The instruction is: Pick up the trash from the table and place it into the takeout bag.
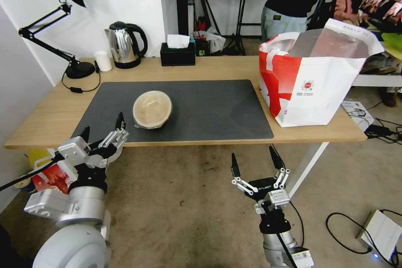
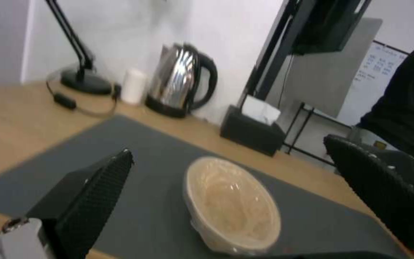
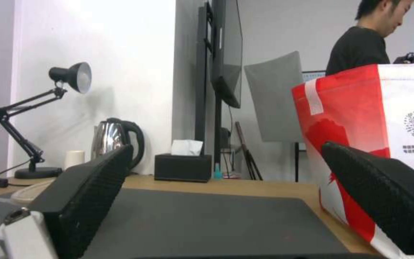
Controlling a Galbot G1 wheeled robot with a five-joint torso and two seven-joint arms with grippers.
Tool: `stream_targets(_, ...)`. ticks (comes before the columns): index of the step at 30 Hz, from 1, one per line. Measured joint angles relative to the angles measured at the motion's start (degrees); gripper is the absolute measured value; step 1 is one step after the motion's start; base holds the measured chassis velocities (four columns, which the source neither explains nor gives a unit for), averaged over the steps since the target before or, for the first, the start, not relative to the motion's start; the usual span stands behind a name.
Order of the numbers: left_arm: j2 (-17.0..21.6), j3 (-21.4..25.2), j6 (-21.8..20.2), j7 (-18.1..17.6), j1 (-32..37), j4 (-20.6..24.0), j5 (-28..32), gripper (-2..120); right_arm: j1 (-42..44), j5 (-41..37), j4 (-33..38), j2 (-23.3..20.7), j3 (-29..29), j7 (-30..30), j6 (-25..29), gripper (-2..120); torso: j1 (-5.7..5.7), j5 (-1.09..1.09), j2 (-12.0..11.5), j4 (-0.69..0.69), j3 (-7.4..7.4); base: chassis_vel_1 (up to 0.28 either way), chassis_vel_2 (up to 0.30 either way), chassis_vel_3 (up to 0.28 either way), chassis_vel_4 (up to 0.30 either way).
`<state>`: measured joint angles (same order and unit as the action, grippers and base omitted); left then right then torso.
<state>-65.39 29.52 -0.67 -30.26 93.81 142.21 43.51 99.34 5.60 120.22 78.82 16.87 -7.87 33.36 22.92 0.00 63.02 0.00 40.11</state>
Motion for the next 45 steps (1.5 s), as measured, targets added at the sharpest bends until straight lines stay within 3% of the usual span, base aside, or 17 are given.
stream_targets(2,0.4,0.3,-0.8,-0.4,-0.6,-0.2,2.7,100,0.0,0.0,0.0,0.0,0.0,0.0,0.0,100,0.0,0.0,0.0,-0.02,0.0,0.0,0.0,0.0,0.0)
stream_targets(15,0.8,0.6,-1.9,-0.8,-1.9,-0.6,6.6,100,0.0,0.0,0.0,0.0,0.0,0.0,0.0,100,0.0,0.0,0.0,-0.01,0.0,0.0,0.0,0.0,0.0)
stream_targets(19,1.6,0.8,-3.4,-1.2,-4.4,-1.7,12.2,100,0.0,0.0,0.0,0.0,0.0,0.0,0.0,100,-0.02,0.0,0.0,-0.01,0.0,0.0,0.0,0.0,0.0)
stream_targets(23,2.8,1.3,-6.2,-1.9,-8.6,-4.1,22.2,100,0.0,0.0,0.0,0.0,0.0,0.0,0.0,100,-0.01,0.0,0.0,0.0,0.0,0.0,0.0,0.0,0.0)
stream_targets(35,4.9,2.1,-10.8,-3.2,-15.6,-7.9,39.0,100,0.0,0.0,0.0,0.0,0.0,0.0,0.0,100,0.0,0.0,0.0,-0.02,0.01,0.0,0.0,0.0,0.0)
stream_targets(43,5.1,2.0,-11.0,-3.2,-16.5,-8.7,40.0,100,0.0,0.0,0.0,0.0,0.0,0.0,0.0,100,-0.01,0.01,0.0,0.03,0.0,0.0,0.0,0.0,0.0)
stream_targets(45,5.3,0.5,-11.1,-2.4,-19.9,-12.4,40.1,100,0.0,0.0,0.0,0.0,0.0,0.0,0.0,100,-0.01,0.01,0.0,0.03,0.0,0.0,0.0,0.0,0.0)
